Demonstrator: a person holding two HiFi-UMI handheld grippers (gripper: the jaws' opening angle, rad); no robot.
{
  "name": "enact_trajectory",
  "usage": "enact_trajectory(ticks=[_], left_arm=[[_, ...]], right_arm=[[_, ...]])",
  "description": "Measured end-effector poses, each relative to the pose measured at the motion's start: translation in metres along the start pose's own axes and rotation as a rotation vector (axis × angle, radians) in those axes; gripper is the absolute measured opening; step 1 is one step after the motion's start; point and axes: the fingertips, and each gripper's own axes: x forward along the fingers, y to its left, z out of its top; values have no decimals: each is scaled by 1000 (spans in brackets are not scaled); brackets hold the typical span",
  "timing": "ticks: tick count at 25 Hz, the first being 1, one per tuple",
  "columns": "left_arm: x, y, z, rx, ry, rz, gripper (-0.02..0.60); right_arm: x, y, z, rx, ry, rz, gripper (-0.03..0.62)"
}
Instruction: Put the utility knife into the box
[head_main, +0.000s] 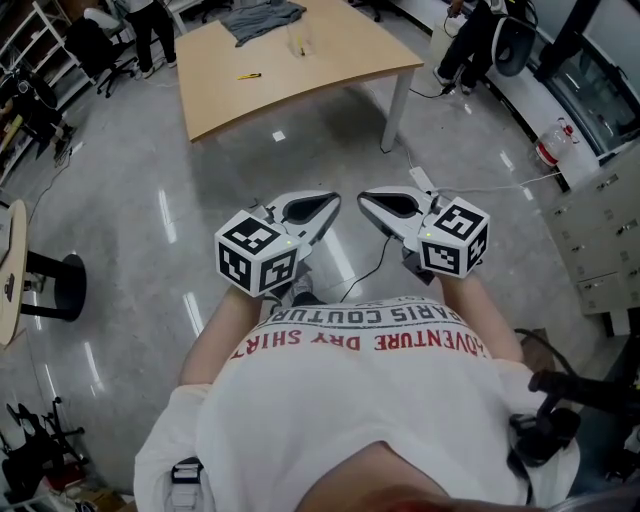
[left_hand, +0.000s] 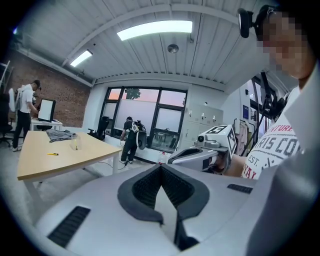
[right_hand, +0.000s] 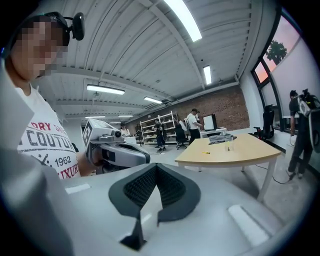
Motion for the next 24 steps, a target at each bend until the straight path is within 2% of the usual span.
enact_trajectory(ticks=[24], left_arm=[[15, -18, -19, 26, 32, -36, 3]], right_arm=[[-25, -4, -15, 25, -27, -36, 1]])
